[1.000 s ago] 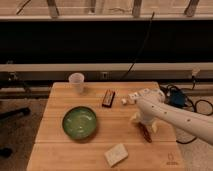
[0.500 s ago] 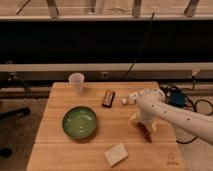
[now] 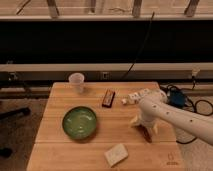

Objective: Place the pepper in the ceramic bowl

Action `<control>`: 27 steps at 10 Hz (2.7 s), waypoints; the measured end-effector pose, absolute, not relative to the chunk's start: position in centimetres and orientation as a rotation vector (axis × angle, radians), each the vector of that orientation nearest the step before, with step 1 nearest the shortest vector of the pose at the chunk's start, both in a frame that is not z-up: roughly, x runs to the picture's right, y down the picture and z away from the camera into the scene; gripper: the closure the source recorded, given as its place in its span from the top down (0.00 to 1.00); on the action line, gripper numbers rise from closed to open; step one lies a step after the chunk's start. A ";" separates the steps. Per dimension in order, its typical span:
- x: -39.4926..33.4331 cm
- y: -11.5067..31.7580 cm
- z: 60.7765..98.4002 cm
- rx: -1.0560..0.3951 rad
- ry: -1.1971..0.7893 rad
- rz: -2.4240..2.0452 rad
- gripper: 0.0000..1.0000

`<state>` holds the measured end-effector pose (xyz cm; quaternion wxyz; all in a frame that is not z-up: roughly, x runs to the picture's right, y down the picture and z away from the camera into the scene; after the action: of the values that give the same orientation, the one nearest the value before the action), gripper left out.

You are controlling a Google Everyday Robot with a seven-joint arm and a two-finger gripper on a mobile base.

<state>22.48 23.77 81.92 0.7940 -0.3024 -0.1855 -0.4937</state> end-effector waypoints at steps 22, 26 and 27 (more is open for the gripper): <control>19.7 19.5 78.5 -0.608 -0.401 -1.204 0.00; 17.4 18.0 77.3 -0.595 -0.396 -1.269 0.00; 16.9 17.6 77.0 -0.588 -0.390 -1.283 0.00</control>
<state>16.91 17.61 77.04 0.7438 -0.2686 -0.1781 -0.5855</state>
